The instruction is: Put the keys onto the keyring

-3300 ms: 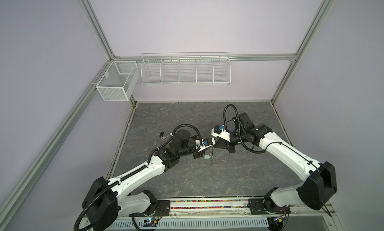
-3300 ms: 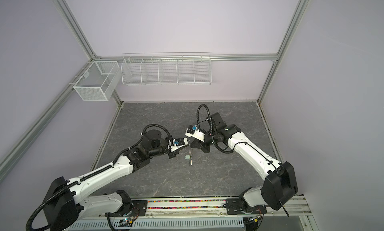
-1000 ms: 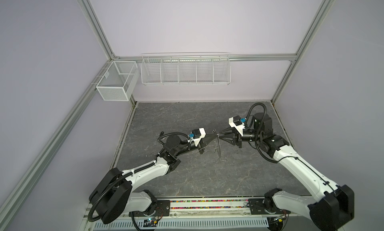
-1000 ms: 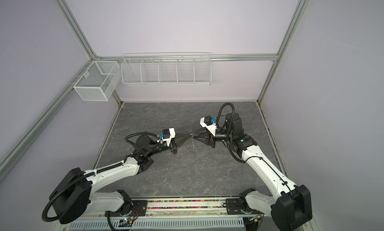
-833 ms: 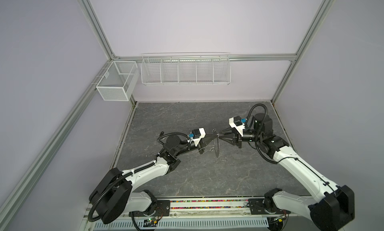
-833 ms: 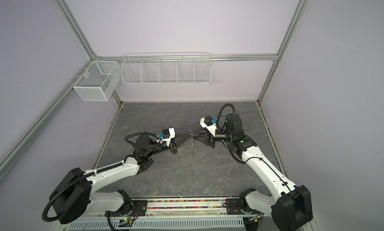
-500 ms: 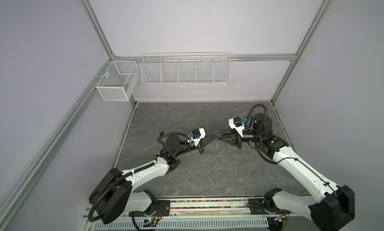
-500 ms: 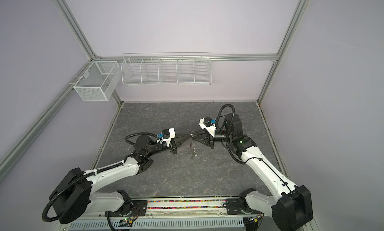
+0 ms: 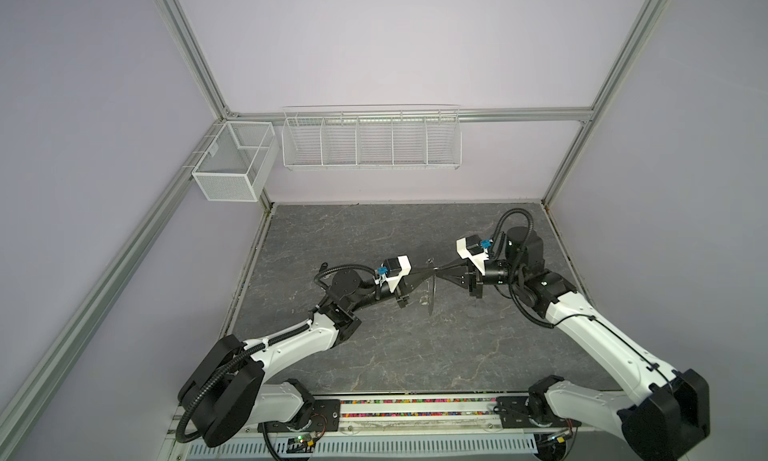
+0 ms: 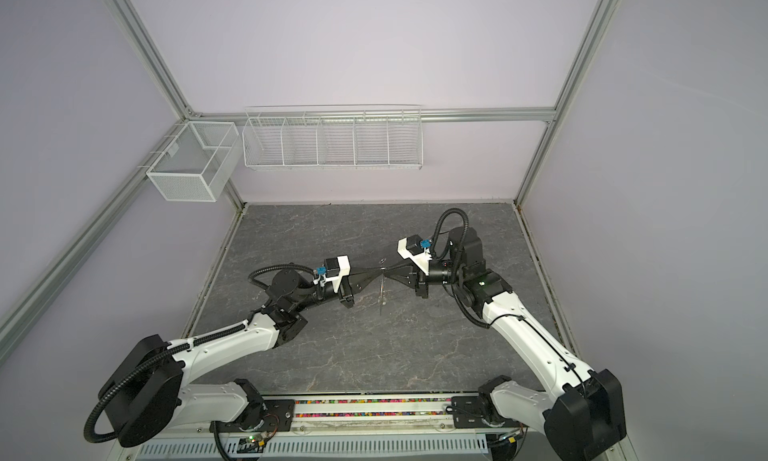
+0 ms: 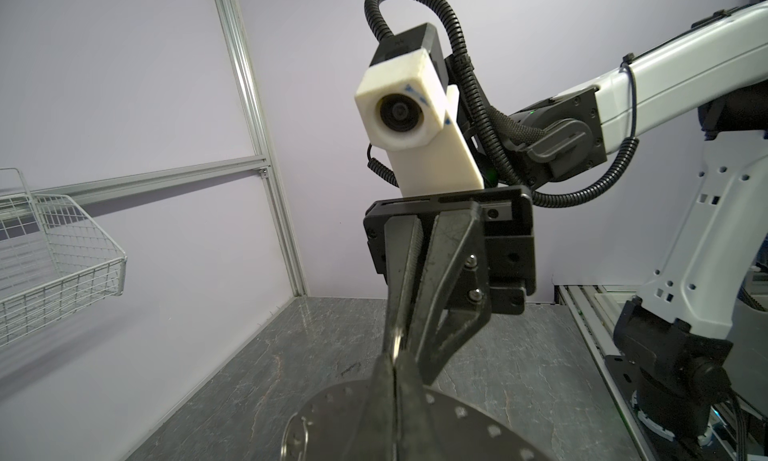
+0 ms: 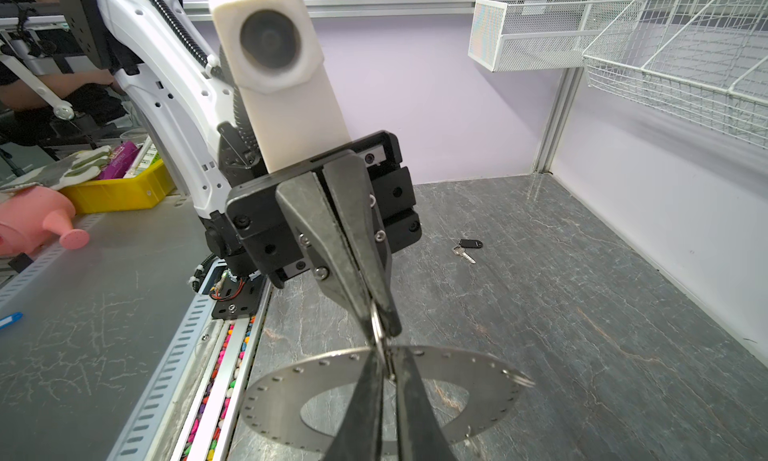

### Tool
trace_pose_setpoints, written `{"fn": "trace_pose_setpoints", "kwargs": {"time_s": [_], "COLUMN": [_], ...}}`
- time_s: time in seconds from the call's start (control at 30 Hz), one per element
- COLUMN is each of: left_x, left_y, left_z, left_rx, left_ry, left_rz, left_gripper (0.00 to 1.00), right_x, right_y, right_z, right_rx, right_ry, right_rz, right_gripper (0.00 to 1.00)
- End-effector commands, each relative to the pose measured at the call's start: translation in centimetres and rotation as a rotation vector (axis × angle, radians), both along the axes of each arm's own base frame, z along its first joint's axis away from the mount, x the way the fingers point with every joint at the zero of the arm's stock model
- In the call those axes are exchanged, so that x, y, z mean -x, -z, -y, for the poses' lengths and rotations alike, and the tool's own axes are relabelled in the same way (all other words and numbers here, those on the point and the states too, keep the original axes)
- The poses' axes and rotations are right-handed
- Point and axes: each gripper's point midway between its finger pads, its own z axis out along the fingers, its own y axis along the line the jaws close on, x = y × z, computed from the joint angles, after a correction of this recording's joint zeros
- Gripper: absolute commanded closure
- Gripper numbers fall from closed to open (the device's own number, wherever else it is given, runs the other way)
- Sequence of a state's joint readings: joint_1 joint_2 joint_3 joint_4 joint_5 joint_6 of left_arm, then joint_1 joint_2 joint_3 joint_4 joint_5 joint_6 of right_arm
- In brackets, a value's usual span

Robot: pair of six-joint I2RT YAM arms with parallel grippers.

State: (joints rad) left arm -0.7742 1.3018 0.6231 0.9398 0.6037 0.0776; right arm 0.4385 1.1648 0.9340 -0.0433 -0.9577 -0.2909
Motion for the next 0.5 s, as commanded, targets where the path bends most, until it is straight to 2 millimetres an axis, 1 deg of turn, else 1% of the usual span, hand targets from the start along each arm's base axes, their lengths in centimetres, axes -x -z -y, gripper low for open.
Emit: {"fn": "trace_pose_setpoints", "kwargs": {"time_s": [0.0, 0.07, 0.1, 0.23, 0.3, 0.4, 0.47], "left_x": [0.2, 0.1, 0.0, -0.7, -1.0, -0.9, -0.9], "left_y": [-0.3, 0.0, 0.2, 0.8, 1.3, 1.8, 2.2], "left_z": [0.0, 0.0, 0.0, -0.6, -1.1, -1.8, -2.2], "left_rx": [-0.001, -0.014, -0.025, -0.083, -0.134, -0.214, -0.246], "left_ry": [0.012, 0.002, -0.005, -0.075, -0.12, -0.159, -0.178], "left_rz": [0.016, 0.018, 0.017, 0.026, 0.045, 0.077, 0.092], "left_gripper": [1.0, 1.0, 0.94, 0.64, 0.61, 0.61, 0.6], "right_x": [0.7, 0.6, 0.4, -0.3, -0.6, -0.6, -0.7], "right_y": [0.0, 0.2, 0.4, 1.2, 1.9, 2.6, 2.6], "right_z": [0.2, 0.3, 0.3, 0.6, 0.7, 0.7, 0.7], "right_rx": [0.012, 0.023, 0.029, 0.083, 0.123, 0.178, 0.197], "right_ry": [-0.003, 0.007, 0.014, 0.066, 0.093, 0.114, 0.129], "right_rz": [0.029, 0.034, 0.035, 0.043, 0.075, 0.146, 0.189], "right_gripper": [0.9, 0.91, 0.91, 0.92, 0.92, 0.92, 0.92]}}
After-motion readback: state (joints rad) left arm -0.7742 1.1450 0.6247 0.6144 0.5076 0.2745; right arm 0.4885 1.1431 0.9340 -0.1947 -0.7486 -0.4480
